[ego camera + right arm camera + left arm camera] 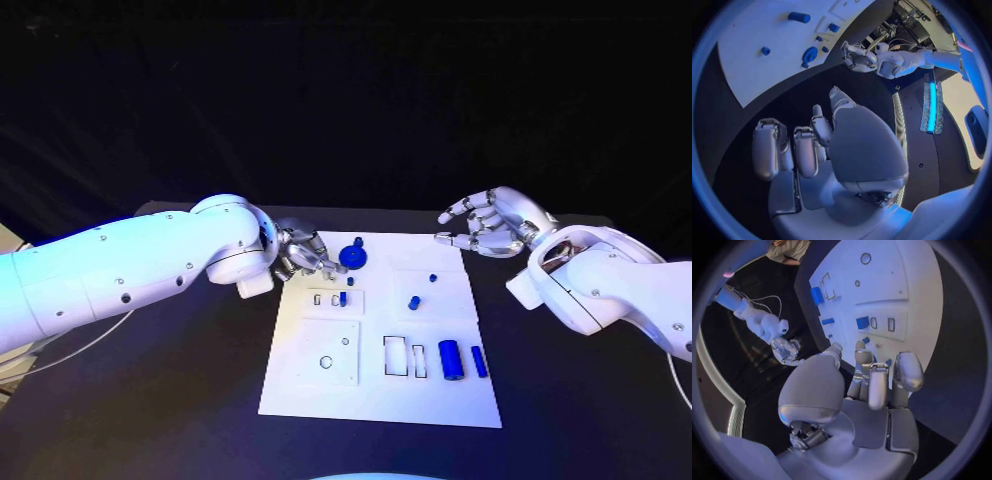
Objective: Assemble the parts on the task board
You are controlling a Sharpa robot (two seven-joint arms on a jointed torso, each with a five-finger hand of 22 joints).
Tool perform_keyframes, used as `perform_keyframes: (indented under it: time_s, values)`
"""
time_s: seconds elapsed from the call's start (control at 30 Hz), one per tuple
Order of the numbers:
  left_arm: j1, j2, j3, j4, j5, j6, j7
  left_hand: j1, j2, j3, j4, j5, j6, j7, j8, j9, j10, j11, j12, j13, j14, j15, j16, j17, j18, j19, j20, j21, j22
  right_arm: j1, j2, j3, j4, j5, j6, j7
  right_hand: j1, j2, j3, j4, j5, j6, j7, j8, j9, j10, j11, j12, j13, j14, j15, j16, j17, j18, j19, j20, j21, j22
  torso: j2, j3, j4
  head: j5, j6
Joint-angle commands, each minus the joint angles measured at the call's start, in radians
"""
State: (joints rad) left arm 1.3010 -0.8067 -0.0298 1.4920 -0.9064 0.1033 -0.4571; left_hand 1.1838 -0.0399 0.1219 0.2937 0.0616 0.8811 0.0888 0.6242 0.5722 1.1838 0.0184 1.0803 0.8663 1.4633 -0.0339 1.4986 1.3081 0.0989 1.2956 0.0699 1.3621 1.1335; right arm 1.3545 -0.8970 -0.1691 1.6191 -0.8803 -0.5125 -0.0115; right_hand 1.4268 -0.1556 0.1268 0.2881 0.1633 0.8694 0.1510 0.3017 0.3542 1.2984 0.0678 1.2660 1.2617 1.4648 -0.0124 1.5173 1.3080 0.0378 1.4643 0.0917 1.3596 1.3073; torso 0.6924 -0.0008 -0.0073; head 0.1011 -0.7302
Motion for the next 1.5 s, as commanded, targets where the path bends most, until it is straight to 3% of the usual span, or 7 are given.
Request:
perform_keyframes:
  time_s: [0.03,0.17,0.47,0.73,1.23,1.5]
  values:
    - [0.010,0.030,-0.010,-0.023,-0.074,0.086,-0.103,-0.011,0.002,0.006,0.002,-0.002,-0.007,0.000,0.005,0.005,0.011,-0.001,0.011,0.010,0.066,-0.007,0.006,0.142,-0.012,0.009,0.001,0.008,0.009,0.002,0.003,0.001,-0.016,0.052,-0.011,0.030,0.007,-0.001,-0.007,-0.001,0.007,-0.009,-0.001,0.004,-0.002,-0.007,0.000,-0.003,-0.002,0.075,0.005,-0.006,0.136,0.013,0.004,0.005,-0.007,0.117,0.001,0.0003,0.0000,0.002,-0.001]
    - [0.018,0.068,-0.021,-0.051,-0.082,0.090,-0.123,-0.016,0.009,0.010,0.001,0.000,-0.008,-0.002,0.010,0.019,0.020,-0.002,0.026,0.028,0.071,-0.008,0.015,0.157,-0.019,0.029,0.000,0.026,0.043,0.004,0.009,0.001,-0.031,0.062,-0.015,0.033,0.008,0.001,-0.007,0.000,0.012,-0.017,0.001,0.003,-0.003,-0.027,0.001,-0.024,-0.021,0.071,0.006,-0.013,0.121,0.019,-0.009,0.006,-0.034,0.100,0.001,-0.0001,-0.0029,0.006,-0.003]
    - [0.023,0.113,-0.035,-0.075,-0.093,0.130,-0.137,-0.020,0.013,0.017,0.001,0.001,-0.019,0.000,0.007,0.029,0.024,-0.002,0.036,0.041,0.077,-0.008,0.024,0.172,-0.023,0.042,-0.001,0.039,0.065,0.006,0.019,0.001,-0.044,0.065,-0.012,0.033,0.009,0.002,-0.006,0.000,0.014,-0.023,0.003,0.002,-0.005,-0.035,0.003,-0.031,-0.028,0.070,0.007,-0.015,0.119,0.020,-0.011,0.007,-0.039,0.097,0.002,0.0009,-0.0053,0.005,-0.003]
    - [0.023,0.140,-0.047,-0.097,-0.084,0.150,-0.141,-0.025,0.016,0.018,0.002,0.000,-0.022,0.001,0.005,0.032,0.024,0.000,0.037,0.043,0.078,-0.007,0.025,0.175,-0.023,0.044,-0.001,0.042,0.070,0.006,0.023,0.002,-0.048,0.060,-0.010,0.031,0.010,0.003,-0.006,0.000,0.015,-0.024,0.003,0.002,-0.005,-0.035,0.003,-0.031,-0.027,0.070,0.008,-0.015,0.119,0.021,-0.012,0.007,-0.041,0.096,0.004,-0.0009,-0.0025,0.002,-0.005]
    - [0.022,0.159,-0.053,-0.111,-0.060,0.179,-0.140,-0.032,0.018,0.019,0.002,-0.001,-0.023,0.002,0.004,0.036,0.023,0.000,0.038,0.045,0.078,-0.006,0.026,0.177,-0.024,0.045,0.000,0.044,0.073,0.006,0.034,0.002,-0.056,0.059,-0.002,0.028,0.011,0.005,-0.004,0.000,0.018,-0.025,0.004,0.003,-0.005,-0.036,0.003,-0.031,-0.028,0.069,0.008,-0.016,0.118,0.021,-0.012,0.007,-0.041,0.096,0.004,-0.0003,-0.0002,0.000,-0.013]
    - [0.022,0.165,-0.057,-0.113,-0.045,0.195,-0.137,-0.031,0.020,0.021,0.001,0.000,-0.023,0.001,0.004,0.038,0.021,0.000,0.036,0.042,0.079,-0.006,0.027,0.178,-0.024,0.046,0.000,0.045,0.074,0.006,0.037,0.002,-0.059,0.061,0.001,0.024,0.012,0.007,-0.004,0.000,0.019,-0.025,0.004,0.003,-0.005,-0.035,0.003,-0.030,-0.027,0.069,0.008,-0.016,0.118,0.021,-0.012,0.007,-0.043,0.095,0.002,0.0000,-0.0025,-0.001,-0.017]
